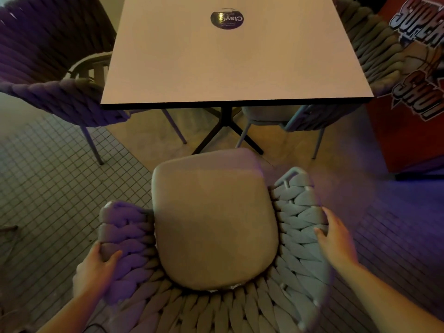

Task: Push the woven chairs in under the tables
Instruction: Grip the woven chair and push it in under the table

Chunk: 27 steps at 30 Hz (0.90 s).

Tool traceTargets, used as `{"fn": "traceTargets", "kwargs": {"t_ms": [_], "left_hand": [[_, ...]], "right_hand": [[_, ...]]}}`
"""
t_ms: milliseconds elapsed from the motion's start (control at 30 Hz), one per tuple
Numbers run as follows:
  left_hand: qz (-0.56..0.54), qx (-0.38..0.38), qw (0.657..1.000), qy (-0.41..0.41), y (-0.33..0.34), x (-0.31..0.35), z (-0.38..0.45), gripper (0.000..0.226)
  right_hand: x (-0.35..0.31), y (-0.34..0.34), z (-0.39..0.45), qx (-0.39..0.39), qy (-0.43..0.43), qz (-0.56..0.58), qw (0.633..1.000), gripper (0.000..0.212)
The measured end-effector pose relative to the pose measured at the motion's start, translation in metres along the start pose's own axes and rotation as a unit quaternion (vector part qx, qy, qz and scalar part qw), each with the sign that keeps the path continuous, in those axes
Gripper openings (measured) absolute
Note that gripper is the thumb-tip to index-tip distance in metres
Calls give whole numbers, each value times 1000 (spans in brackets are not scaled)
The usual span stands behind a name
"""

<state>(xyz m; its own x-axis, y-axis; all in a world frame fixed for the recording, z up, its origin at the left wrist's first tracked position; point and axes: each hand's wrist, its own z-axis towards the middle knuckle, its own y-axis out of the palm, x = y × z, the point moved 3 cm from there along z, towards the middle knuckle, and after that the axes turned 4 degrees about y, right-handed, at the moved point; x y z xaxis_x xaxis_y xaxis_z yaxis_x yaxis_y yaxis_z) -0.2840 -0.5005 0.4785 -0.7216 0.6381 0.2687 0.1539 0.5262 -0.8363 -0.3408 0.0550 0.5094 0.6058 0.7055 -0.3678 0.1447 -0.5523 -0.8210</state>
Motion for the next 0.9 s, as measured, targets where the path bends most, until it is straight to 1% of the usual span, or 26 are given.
{"fn": "traceTargets", "kwargs": {"t_ms": [133,233,300,467,600,800,900], "left_hand": [[1,-3,1000,20,-1,30,11,64],[-2,-3,1000,28,-3,50,18,63],[-6,-6,999,37,-3,62,23,61],[6,-9,998,62,0,89,35,63],[13,-11,997,77,5,110,45,68],[15,-1,996,89,4,131,54,71],[2,-2,997,81,3,133,55,71]], "right_hand": [[7,-8,7,16,22,0,1000,61],[11,-13,11,28,24,14,999,61],[13,-16,15,30,24,17,999,60],[16,-24,33,25,42,22,999,59],[16,-28,46,38,43,28,998,57],[16,-30,58,52,41,27,997,57],[14,-29,59,60,34,21,997,57]]}}
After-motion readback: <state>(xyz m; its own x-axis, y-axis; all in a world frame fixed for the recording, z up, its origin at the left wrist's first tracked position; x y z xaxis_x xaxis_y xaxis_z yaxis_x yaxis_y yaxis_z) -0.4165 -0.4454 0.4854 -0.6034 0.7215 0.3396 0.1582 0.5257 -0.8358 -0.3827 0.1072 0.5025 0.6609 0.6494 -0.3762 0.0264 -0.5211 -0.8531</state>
